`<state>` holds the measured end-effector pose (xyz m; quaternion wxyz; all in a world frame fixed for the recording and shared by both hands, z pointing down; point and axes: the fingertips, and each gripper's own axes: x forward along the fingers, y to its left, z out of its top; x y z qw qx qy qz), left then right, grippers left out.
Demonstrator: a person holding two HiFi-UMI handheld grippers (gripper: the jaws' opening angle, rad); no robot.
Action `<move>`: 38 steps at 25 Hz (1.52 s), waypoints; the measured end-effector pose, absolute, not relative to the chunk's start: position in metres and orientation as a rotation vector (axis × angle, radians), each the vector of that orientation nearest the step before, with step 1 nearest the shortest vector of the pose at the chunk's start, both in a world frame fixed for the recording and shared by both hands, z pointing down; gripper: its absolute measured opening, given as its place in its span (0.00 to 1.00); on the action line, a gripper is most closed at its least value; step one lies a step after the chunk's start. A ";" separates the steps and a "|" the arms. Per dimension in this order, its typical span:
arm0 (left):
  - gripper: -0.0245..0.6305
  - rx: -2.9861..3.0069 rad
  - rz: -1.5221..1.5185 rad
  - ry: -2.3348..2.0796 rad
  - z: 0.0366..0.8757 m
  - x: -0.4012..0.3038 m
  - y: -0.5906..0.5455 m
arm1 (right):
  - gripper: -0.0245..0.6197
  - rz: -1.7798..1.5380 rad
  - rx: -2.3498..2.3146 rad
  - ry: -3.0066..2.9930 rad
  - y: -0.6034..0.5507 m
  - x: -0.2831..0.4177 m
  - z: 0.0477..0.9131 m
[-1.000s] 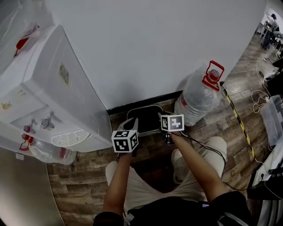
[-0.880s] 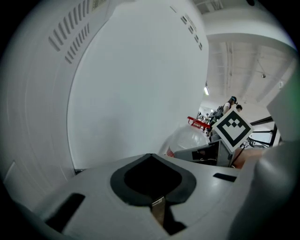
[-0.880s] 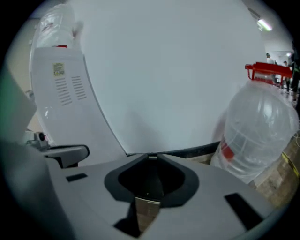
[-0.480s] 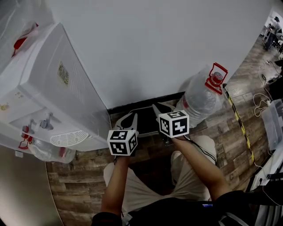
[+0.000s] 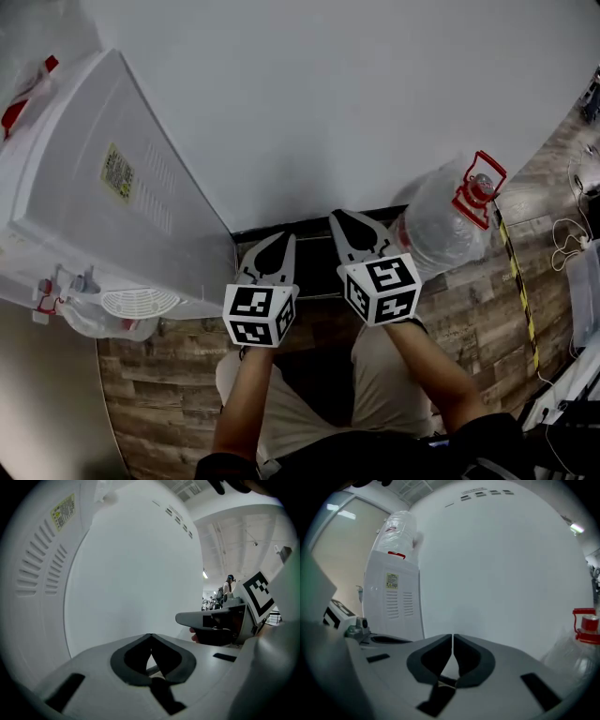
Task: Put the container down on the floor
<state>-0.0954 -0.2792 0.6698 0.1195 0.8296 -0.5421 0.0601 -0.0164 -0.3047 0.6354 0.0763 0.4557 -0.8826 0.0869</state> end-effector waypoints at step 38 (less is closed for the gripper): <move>0.06 2.331 0.170 -1.594 0.299 -0.067 -0.326 | 0.09 0.291 1.229 -2.695 -0.352 0.005 0.281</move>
